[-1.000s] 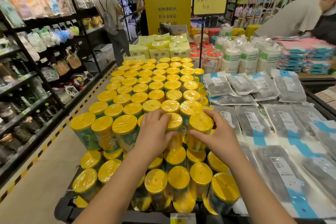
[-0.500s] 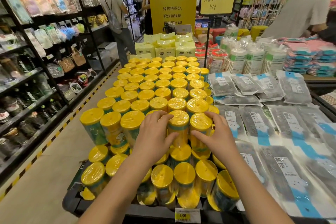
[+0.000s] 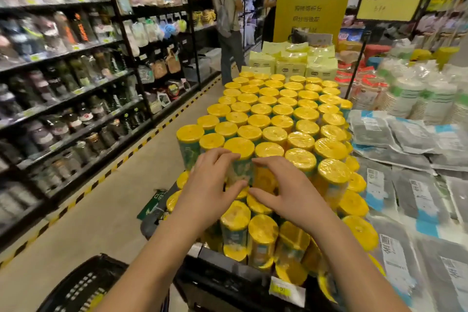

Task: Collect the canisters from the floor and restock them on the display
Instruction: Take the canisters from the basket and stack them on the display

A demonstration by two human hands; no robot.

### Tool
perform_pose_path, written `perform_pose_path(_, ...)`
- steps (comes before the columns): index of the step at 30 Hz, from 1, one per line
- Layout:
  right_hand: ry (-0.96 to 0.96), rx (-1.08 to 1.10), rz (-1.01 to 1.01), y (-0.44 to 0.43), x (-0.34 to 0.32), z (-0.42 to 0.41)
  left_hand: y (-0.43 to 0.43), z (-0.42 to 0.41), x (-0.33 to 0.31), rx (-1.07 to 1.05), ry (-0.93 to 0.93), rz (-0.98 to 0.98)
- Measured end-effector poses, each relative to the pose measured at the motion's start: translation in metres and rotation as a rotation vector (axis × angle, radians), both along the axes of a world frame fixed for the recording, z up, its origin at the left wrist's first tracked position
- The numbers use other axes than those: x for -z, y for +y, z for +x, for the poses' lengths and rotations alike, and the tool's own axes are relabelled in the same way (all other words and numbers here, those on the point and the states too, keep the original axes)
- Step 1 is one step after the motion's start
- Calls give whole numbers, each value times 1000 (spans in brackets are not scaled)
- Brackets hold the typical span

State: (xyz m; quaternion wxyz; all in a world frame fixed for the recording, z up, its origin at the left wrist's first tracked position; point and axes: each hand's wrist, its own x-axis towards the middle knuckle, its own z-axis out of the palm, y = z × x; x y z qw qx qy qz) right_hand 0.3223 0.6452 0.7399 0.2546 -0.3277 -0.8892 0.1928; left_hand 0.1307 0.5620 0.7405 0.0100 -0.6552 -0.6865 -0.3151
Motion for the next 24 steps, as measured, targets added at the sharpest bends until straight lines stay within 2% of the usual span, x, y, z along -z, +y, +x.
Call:
perform_pose_path(4,-33,-230,-53,-21,13,-54,-64,-40,17,-208,-45,-39)
perform_pose_path(13,-166,-665,-59,-103,49,-192,-228,-109,70,-698,-121,-262)
perform_pose_path(18,-284,-823,-65,-153,71,-268,-296,-156,102,-844,-156,-352)
perform_pose_path(24,-346,-871,-71,-209,107,-355,-356,-224,147,-903,-261,-422)
